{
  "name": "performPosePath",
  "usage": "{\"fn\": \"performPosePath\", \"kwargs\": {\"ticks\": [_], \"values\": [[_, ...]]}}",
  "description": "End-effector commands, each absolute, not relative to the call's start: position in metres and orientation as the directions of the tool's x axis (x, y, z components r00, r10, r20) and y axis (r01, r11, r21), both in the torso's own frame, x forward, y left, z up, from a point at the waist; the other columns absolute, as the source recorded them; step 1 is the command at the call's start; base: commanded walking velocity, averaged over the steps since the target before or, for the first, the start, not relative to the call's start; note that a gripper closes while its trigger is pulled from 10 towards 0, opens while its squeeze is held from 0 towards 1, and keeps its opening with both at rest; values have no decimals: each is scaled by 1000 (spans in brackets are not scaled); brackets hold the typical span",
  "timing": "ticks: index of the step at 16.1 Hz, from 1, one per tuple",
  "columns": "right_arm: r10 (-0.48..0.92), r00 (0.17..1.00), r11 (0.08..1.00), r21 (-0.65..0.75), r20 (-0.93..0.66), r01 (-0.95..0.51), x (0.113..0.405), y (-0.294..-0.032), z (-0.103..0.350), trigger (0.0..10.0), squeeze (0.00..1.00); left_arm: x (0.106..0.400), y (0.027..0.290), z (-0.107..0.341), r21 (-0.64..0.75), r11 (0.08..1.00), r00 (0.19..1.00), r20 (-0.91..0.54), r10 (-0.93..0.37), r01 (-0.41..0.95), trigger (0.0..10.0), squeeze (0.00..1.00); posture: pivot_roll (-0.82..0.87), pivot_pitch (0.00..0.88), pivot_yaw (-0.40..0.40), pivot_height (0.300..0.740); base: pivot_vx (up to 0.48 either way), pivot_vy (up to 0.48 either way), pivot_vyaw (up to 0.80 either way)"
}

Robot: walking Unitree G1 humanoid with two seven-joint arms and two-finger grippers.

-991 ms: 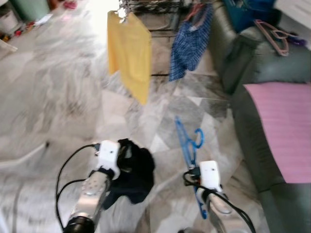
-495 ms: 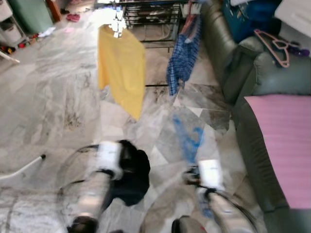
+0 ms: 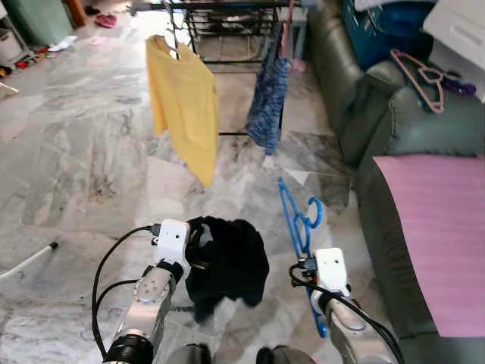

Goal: Hang hanger

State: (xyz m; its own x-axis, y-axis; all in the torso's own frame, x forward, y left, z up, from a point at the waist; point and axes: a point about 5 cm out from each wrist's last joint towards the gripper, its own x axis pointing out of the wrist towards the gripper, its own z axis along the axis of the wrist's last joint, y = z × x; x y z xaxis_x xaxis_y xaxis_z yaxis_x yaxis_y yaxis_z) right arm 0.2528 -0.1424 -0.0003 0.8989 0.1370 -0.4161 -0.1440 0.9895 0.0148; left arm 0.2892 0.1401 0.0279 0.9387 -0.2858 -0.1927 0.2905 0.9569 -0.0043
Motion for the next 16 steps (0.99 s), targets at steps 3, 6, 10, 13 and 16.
{"fn": "performPosePath", "kwargs": {"ticks": [3,6,10,13,16], "values": [[138,893,990,26,-427,-140,250,-142,-3,10000,0,287,144,25,5,959,939,-208,-275,282,10000,0,-94,187,20,740,0,480,0],[137,894,990,27,-427,-139,250,-141,-3,10000,0,288,144,26,12,957,937,-208,-282,291,10000,0,-94,186,24,740,0,480,0],[137,894,990,28,-427,-138,249,-140,-4,10000,0,288,144,28,30,954,938,-194,-287,298,10000,0,-91,186,24,740,0,240,0],[138,891,990,25,-431,-141,248,-140,-5,10000,0,286,145,27,19,951,934,-198,-299,308,10000,0,-85,188,21,740,0,0,0],[138,892,990,23,-432,-142,249,-140,-4,10000,0,286,144,28,15,950,933,-193,-304,312,10000,0,-83,195,19,740,0,0,0]]}}
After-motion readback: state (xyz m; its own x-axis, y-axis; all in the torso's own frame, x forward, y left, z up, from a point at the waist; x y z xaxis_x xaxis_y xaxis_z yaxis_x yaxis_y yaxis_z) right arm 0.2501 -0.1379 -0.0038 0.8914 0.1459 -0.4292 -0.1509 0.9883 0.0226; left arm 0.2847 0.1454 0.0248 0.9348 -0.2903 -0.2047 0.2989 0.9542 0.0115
